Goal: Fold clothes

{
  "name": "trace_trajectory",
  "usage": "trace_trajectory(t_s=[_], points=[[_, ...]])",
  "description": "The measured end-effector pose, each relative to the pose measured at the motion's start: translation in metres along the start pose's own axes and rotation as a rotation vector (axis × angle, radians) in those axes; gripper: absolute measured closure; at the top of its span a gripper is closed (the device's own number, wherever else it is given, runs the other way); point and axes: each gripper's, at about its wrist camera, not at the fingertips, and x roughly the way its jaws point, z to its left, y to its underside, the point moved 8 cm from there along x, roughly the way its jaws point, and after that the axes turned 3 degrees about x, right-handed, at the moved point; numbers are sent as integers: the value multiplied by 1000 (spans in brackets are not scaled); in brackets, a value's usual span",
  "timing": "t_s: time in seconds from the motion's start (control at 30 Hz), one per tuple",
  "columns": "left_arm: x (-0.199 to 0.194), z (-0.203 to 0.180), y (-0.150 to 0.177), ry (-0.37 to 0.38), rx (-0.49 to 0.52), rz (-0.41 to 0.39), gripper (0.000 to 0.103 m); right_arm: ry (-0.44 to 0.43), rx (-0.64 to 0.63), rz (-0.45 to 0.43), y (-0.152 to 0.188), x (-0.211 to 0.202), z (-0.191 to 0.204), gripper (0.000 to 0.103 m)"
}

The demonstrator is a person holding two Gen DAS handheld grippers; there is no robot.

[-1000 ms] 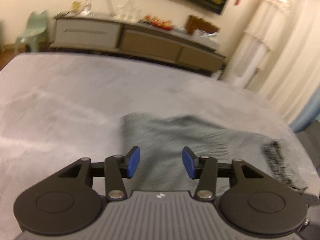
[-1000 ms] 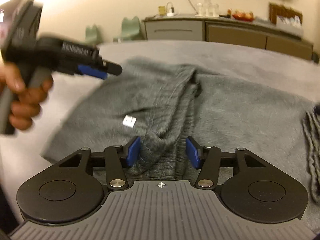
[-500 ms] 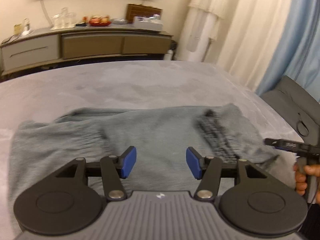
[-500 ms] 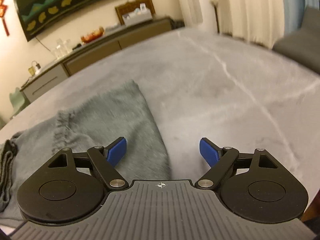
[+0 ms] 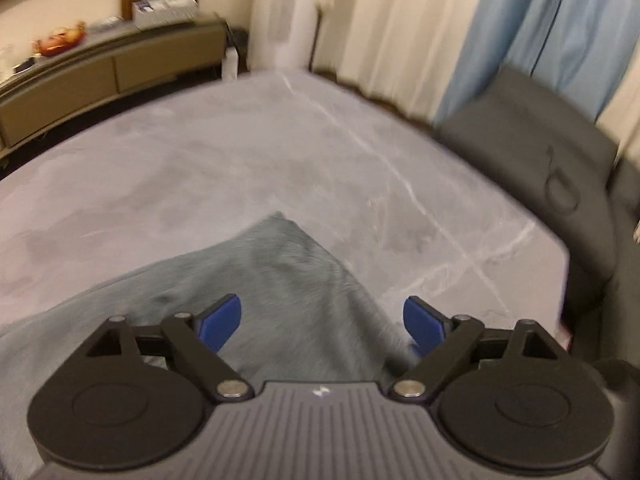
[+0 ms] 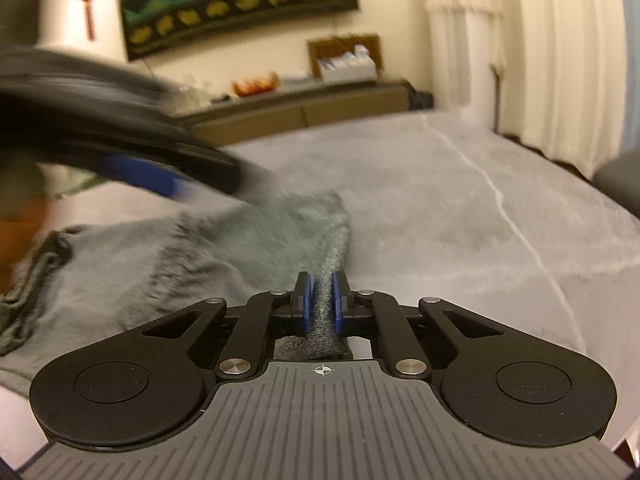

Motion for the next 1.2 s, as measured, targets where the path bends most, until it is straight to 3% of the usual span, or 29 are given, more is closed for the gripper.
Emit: trace_trajectory(t_s=[0.03, 0.1, 0.13, 0.17, 0.2, 0.33, 0.43, 0.5, 0.6, 0.7, 0.8, 0.87, 0.97, 1.0, 1.1, 1.2], points=[[14, -6, -1, -21, 21, 29, 13, -18, -8, -16, -2, -3, 3, 94], [39, -15, 0, -61, 56, 83, 28, -54, -24, -47, -5, -9, 9, 94], [44, -11, 3, -78, 58, 102, 72, -72, -32, -62, -7, -12, 12, 94], [49, -8, 7, -95, 60, 121, 95, -90, -40, -78, -9, -15, 15, 94], [47, -3, 9, -97, 48, 119, 95, -108, -48, -94, -11, -18, 18, 94], [-18, 31, 14, -4, -101, -40, 96, -180, -80, -156, -17, -31, 30, 94], [-80, 82, 43, 13, -230, -143, 96, -310, -81, -129, -14, -32, 62, 92], [-100, 127, 78, -24, -315, -144, 96, -400, -81, -108, -11, -33, 83, 86], [-88, 174, 130, -49, -423, -75, 94, -534, -80, -76, -7, -36, 116, 82], [-73, 205, 168, -80, -497, -42, 93, -557, -117, 31, 10, -17, 143, 80], [-74, 207, 181, -76, -498, -61, 87, -508, -172, 113, 28, 2, 153, 82], [-75, 210, 185, -137, -467, -73, 82, -461, -215, 165, 41, 14, 157, 84], [-76, 219, 190, -176, -474, -90, 72, -460, -264, 249, 54, 26, 163, 79], [-77, 219, 190, -180, -473, -97, 71, -458, -285, 261, 58, 27, 165, 79], [-93, 220, 193, -224, -467, -140, 71, -560, -206, 209, 45, 6, 165, 74], [-122, 208, 192, -254, -462, -219, 70, -503, -214, 199, 43, 17, 161, 69]])
